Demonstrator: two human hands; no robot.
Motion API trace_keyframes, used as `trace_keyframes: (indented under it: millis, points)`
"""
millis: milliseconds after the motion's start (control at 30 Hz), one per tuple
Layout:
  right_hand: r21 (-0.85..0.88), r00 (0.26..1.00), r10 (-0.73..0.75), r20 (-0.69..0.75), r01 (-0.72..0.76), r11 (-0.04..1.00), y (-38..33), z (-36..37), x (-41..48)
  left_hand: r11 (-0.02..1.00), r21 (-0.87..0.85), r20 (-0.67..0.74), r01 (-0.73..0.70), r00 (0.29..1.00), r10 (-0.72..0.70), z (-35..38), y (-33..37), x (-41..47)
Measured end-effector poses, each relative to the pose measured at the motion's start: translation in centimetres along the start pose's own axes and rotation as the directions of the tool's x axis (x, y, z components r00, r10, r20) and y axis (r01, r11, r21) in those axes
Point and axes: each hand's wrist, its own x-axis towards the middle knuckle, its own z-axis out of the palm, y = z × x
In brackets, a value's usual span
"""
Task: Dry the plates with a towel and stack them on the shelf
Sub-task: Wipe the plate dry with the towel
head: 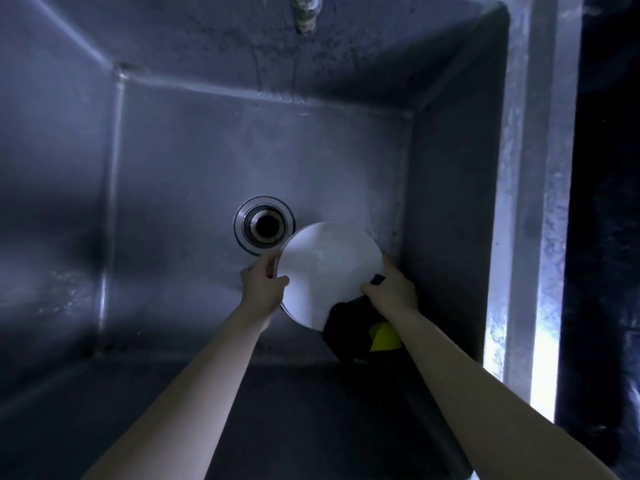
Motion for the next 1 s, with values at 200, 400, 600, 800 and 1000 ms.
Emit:
trace_keyframes:
  millis: [200, 400, 600, 800, 1000]
  points:
    - [0.028, 0.999, -0.028, -0.018, 0.029, 0.999, -0.8, -0.3, -0.4, 0.989, -0.148, 0.075, -0.012, 0.997, 0.023, -1.0, 1.0, -1.1]
    - [0.148, 0.994, -0.101, -0.043, 0.106, 0.983, -2.5, -2.8, -2.2, 0.973, -0.203, 0.136, -0.107, 0.981, 0.137, -4.1, 3.2, -2.7]
    - [0.291, 0.988, -0.156, -0.021, 0.155, 0.944, -5.3, -6.1, -5.7, 0.881, -0.405, 0.22, -0.243, 0.91, 0.352, -5.5, 8.0, -6.0]
    - [0.461, 0.968, -0.252, -0.002, 0.225, 0.858, -8.8, -10.2, -11.6, 0.837, -0.455, 0.083, -0.304, 0.921, 0.38, -5.6, 12.1, -11.0]
    - [0.437, 0.966, -0.244, -0.082, 0.255, 0.863, -10.7, -14.7, -17.0, 0.773, -0.463, -0.101, -0.434, 0.892, 0.44, -6.4, 15.8, -16.2]
